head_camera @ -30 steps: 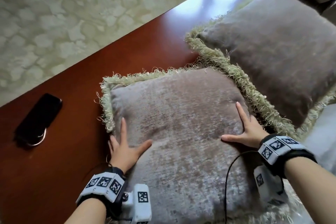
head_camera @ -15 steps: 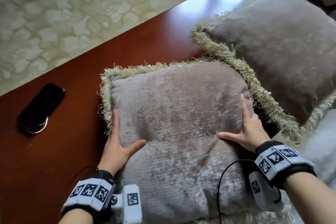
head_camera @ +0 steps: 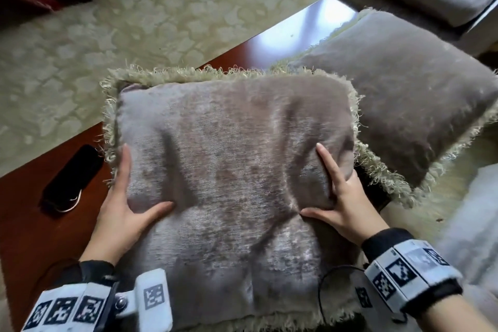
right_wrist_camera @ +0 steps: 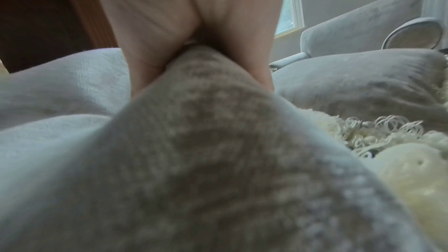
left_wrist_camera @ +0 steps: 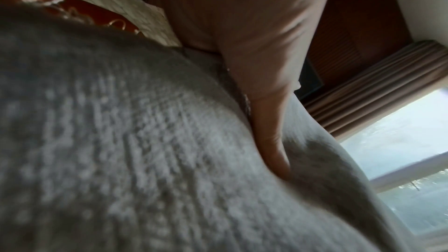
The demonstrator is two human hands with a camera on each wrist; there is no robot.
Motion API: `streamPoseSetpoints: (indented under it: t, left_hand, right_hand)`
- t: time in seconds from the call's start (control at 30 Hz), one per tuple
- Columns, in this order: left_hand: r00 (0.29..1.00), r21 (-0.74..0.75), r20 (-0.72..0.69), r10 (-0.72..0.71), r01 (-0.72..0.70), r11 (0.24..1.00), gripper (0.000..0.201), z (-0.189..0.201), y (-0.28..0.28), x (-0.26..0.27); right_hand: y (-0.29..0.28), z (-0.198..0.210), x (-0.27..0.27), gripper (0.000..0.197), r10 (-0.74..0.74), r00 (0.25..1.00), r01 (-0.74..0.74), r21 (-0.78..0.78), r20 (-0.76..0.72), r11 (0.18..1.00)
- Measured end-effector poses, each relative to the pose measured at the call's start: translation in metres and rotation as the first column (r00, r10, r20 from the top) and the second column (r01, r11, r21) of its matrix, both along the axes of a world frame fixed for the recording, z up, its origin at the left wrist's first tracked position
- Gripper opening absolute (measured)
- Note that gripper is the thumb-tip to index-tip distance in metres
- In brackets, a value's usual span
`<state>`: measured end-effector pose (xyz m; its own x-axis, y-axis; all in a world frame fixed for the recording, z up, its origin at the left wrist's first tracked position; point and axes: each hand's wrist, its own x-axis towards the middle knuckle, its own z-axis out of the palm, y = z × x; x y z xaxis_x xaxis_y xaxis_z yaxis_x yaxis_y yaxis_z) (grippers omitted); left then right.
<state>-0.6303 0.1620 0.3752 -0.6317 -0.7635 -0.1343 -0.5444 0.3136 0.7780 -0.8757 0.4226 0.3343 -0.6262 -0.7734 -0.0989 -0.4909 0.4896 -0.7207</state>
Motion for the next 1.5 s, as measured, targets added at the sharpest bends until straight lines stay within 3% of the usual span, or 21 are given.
streamPoseSetpoints:
  t: [0.17,0.33,0.53,0.73,0.93,1.2,1.37,1.5]
  left_hand:
    - [0.993,-0.088,-0.061,-0.099,0.093,0.992,0.110,0.023,0.017,-0.046]
    - [0.972,-0.020,-0.084,-0.221,0.220,0.975,0.110,0.051,0.058,-0.114]
    - [0.837,0.022,-0.193,-0.512,0.526,0.850,0.106,0.099,0.136,-0.203]
    - [0.571,-0.008,-0.249,-0.783,0.807,0.591,0.108,0.141,0.256,-0.288]
    - [0.287,-0.080,-0.294,-0.912,0.943,0.323,0.105,0.162,0.428,-0.359]
    - [-0.023,-0.115,-0.249,-0.968,0.993,0.006,0.113,0.139,0.661,-0.406]
    - [-0.271,-0.177,-0.175,-0.947,0.954,-0.241,0.122,0.124,0.765,-0.408]
    - [-0.404,-0.248,-0.138,-0.905,0.898,-0.363,0.124,0.110,0.839,-0.406]
  right_hand:
    - [0.037,0.037,-0.024,0.122,-0.139,0.988,0.135,-0.062,-0.068,0.989]
    - [0.109,0.087,-0.045,0.117,-0.308,0.944,0.304,-0.058,-0.114,0.951]
    - [0.227,0.153,-0.042,0.125,-0.577,0.797,0.588,0.014,-0.181,0.808]
    - [0.363,0.197,-0.005,0.125,-0.814,0.540,0.831,-0.019,-0.216,0.556]
    - [0.500,0.222,0.047,0.122,-0.938,0.236,0.959,-0.093,-0.254,0.267]
    - [0.653,0.172,0.108,0.126,-0.958,-0.181,0.971,-0.193,-0.221,-0.139]
    - [0.689,0.128,0.157,0.117,-0.910,-0.385,0.888,-0.331,-0.156,-0.319]
    - [0.696,0.100,0.185,0.112,-0.796,-0.584,0.780,-0.380,-0.158,-0.497]
